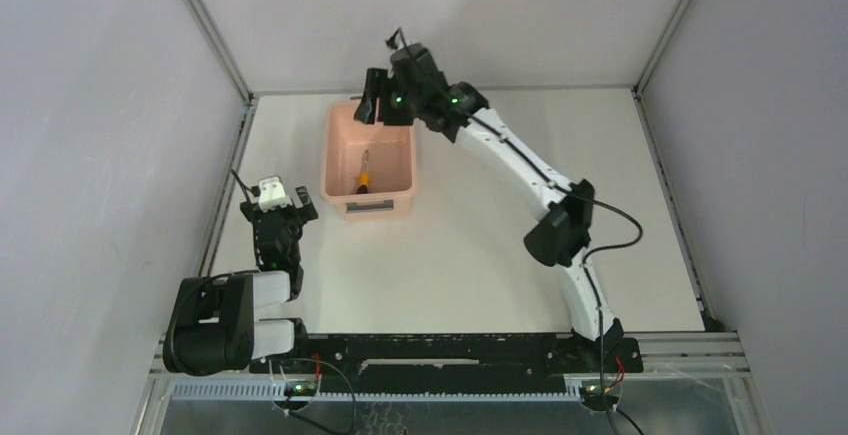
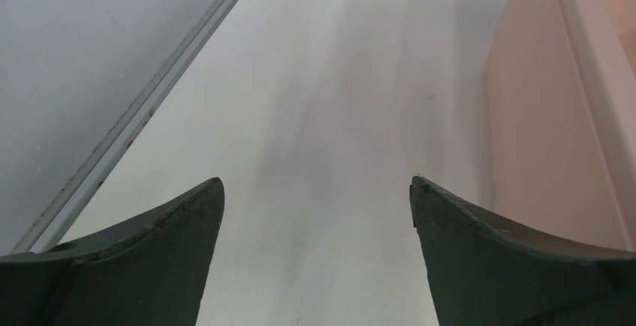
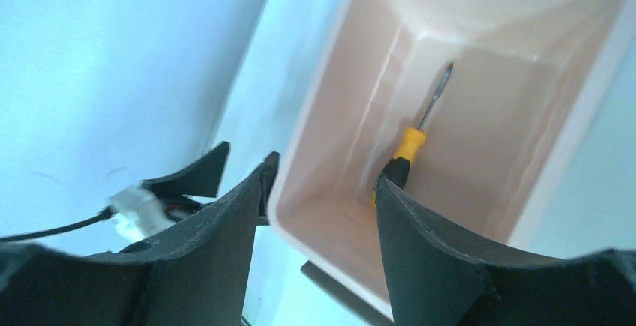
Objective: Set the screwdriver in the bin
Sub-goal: Place the screwdriver in the bin, then reset both arms
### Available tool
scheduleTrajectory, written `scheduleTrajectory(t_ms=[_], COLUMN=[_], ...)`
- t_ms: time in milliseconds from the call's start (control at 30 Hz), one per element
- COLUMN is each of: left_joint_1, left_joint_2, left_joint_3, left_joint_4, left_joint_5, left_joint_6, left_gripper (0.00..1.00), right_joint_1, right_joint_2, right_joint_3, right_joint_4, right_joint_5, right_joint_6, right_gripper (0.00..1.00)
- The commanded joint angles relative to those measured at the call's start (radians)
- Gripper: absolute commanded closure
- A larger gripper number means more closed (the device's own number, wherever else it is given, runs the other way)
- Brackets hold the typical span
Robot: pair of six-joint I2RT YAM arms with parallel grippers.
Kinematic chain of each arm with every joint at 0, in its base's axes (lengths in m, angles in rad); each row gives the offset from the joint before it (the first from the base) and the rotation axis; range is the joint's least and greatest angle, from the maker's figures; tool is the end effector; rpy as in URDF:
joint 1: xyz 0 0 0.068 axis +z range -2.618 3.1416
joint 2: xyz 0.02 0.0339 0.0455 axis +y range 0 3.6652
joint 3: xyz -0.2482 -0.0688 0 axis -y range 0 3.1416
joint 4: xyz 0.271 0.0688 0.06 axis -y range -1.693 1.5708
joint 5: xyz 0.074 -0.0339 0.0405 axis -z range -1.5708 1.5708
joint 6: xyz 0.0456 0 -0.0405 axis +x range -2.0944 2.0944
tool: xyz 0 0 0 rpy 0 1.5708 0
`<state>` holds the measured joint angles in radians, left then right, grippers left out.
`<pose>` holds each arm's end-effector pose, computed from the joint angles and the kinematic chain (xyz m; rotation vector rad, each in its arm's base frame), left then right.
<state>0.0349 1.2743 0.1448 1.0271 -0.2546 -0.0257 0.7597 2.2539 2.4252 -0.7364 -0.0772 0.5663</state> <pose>0.2344 0.0197 0.1194 -0.2425 1.6569 0.2198 0.3850 0.3706 0.3474 -0.2658 2.2433 0.8333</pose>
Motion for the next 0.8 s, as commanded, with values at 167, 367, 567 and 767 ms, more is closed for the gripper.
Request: scheduleTrajectory(t_ms=[167, 367, 567, 767], left_joint_1=[-0.005, -0.005, -0.005, -0.005], left_joint_2=[-0.015, -0.015, -0.016, -0.015], left_joint_3=[0.049, 0.049, 0.049, 0.05], left_joint_4=[0.025, 0.025, 0.025, 0.025], left_joint_5=[0.009, 0.009, 0.01, 0.01], left_joint_6=[0.01, 0.009, 0.009, 0.009], left_gripper=[0.02, 0.02, 0.02, 0.02], right_joint_1=[-0.108, -0.217, -0.355, -0.489], right_joint_2=[-0.367, -0.611, -0.836, -1.016], right_joint_3=[-0.263, -0.546, -0.877, -1.196], right_joint_4=[0.054, 0.143, 0.288, 0.411], right_joint_5=[0.105, 0.168, 0.177, 0.191], right_joint_6=[-0.198, -0.277, -0.332, -0.368], right_gripper=[0.32, 0.29, 0.22, 0.14])
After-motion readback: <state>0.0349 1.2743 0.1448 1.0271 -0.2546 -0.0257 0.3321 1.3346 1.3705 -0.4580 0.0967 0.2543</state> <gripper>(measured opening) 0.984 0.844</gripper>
